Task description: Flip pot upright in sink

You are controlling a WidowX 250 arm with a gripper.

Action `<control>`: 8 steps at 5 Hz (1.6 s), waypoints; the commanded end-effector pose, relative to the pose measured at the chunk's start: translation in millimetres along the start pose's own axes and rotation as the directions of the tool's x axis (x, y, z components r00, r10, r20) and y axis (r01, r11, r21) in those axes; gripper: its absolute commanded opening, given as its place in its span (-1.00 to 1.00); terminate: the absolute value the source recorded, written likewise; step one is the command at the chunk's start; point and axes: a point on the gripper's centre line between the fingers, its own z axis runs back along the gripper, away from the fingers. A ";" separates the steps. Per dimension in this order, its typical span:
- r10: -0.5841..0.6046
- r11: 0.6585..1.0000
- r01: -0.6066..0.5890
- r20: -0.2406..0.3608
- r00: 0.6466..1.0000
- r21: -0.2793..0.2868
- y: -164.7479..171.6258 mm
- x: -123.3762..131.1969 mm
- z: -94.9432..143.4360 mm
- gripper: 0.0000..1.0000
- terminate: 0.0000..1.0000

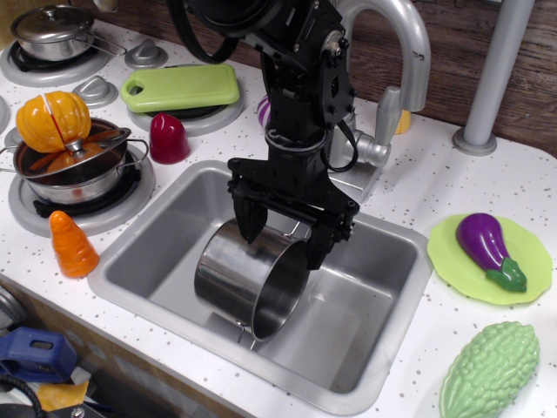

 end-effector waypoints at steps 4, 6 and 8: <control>-0.132 0.911 0.087 0.085 0.988 0.404 -4.7 1.1 -3.8 1.00 -1.00; -0.167 0.841 0.039 0.191 0.967 0.539 -1.6 -0.9 -22.4 1.00 -1.00; -0.230 0.776 0.030 0.239 0.943 0.630 12.2 2.0 -29.6 1.00 -1.00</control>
